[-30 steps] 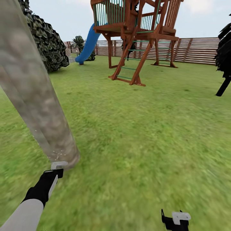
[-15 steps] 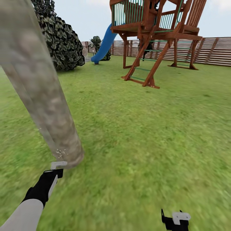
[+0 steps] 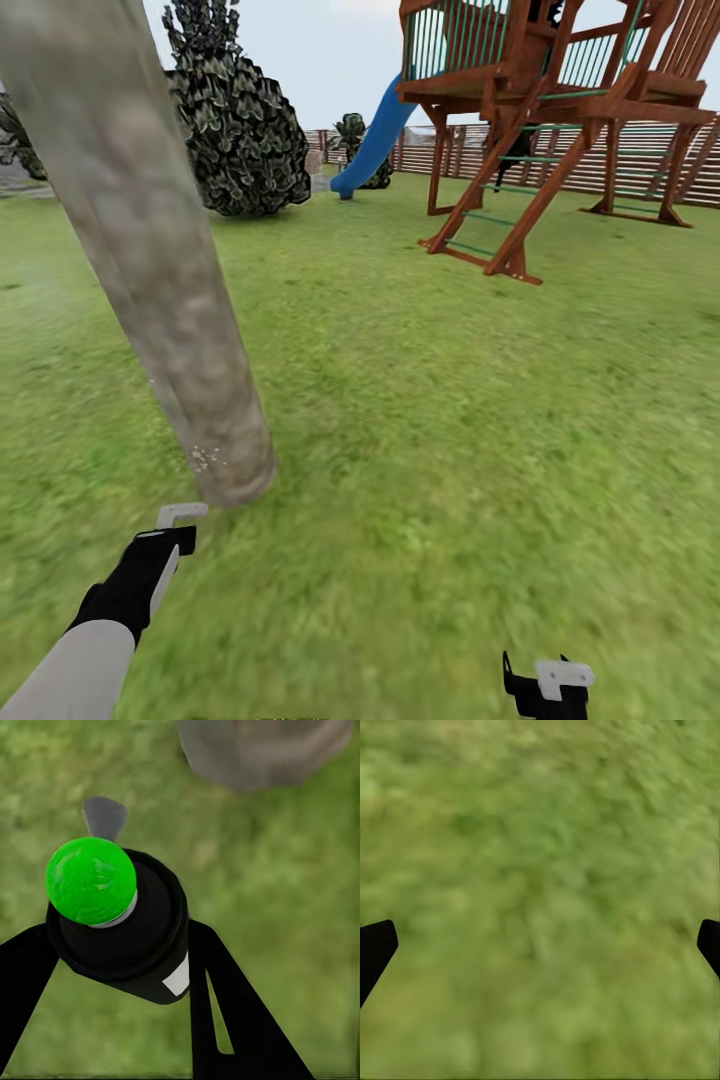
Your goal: In the garden, pick up the pesticide atomizer on the floor and spray pesticide onto both trees until each tree trunk is fully covered.
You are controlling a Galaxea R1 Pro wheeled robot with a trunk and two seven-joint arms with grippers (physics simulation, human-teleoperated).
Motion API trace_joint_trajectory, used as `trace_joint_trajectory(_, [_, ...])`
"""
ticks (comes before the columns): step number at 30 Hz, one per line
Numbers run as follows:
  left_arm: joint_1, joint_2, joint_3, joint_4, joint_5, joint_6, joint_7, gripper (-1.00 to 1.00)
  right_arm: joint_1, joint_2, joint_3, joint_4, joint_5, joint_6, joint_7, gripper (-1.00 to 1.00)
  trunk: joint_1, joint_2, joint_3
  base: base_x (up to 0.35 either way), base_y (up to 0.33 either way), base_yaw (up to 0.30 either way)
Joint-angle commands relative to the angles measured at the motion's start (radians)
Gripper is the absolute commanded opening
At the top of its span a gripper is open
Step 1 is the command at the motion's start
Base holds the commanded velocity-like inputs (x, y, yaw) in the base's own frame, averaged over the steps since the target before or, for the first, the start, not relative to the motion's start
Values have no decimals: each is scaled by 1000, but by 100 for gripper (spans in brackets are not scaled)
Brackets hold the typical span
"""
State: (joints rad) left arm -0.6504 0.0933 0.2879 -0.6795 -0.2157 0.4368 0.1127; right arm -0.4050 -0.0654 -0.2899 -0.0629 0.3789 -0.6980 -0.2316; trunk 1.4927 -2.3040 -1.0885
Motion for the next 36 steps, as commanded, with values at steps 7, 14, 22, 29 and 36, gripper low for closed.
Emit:
trace_joint_trajectory(7, [-13,-8,-8,-14,-1,-34,-13,-100,0,0,0,0,0,0,0,100,0,0,0,-21,-59,181])
trace_joint_trajectory(14, [-145,61,-36,-15,-8,-28,-53,-100,0,-1,0,0,-1,0,0,100,0,0,0,0,0,3])
trace_joint_trajectory(22, [-146,177,-160,-13,-2,-26,-269,-100,0,-1,0,0,0,0,0,100,0,0,0,0,0,0])
trace_joint_trajectory(29, [-149,216,-169,-14,-11,-26,-463,-100,0,-1,0,0,-1,0,0,100,0,0,0,0,0,0])
trace_joint_trajectory(36, [-144,209,-166,-14,-3,-24,-496,-100,0,-1,0,0,0,0,0,100,0,0,0,205,0,0])
